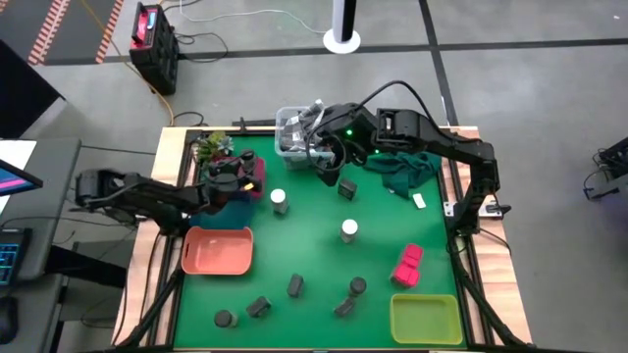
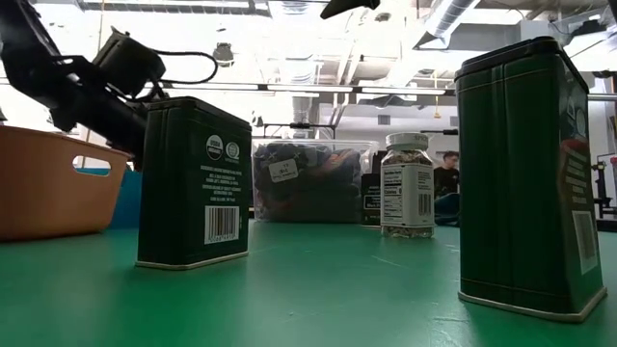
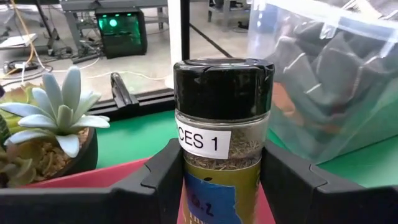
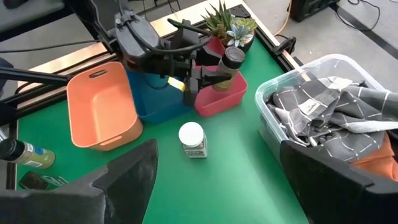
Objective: Sort spices by type
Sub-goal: Put the top black spice bottle into the red bin, then put the left black spice bottle into the red bin
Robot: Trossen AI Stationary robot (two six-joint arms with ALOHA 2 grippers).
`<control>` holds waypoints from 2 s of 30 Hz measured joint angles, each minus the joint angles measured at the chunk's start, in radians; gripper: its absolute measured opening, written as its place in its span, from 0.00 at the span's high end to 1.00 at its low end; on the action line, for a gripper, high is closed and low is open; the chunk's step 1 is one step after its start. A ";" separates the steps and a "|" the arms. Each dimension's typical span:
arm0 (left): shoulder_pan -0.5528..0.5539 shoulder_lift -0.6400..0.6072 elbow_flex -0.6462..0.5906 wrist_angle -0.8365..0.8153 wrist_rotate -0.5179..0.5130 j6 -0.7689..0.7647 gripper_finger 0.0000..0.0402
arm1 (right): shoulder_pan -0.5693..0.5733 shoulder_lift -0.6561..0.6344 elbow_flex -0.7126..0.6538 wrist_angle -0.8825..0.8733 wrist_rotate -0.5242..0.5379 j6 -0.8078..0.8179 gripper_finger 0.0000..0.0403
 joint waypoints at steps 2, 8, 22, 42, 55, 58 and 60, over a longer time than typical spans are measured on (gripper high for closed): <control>0.011 0.031 0.009 0.005 0.000 -0.001 0.55 | 0.000 0.000 0.000 0.000 0.000 0.001 0.11; 0.034 0.126 0.062 0.006 0.000 -0.008 0.55 | 0.000 0.000 0.000 0.000 0.000 0.001 0.11; 0.037 0.175 0.148 -0.072 -0.011 0.017 0.39 | 0.006 0.000 0.000 -0.001 -0.001 0.011 0.11; -0.009 0.033 0.147 -0.145 -0.011 0.086 0.37 | 0.006 0.000 0.000 -0.001 0.003 0.018 0.11; -0.101 -0.354 0.177 -0.368 0.374 0.080 0.34 | 0.004 0.000 0.000 -0.013 0.005 -0.015 0.11; -0.114 -0.359 0.290 -0.635 0.563 0.001 0.37 | 0.004 0.000 0.000 -0.075 0.003 -0.047 0.11; -0.137 -0.327 0.378 -0.810 0.602 0.017 0.39 | 0.004 0.000 0.000 -0.153 0.003 -0.073 0.11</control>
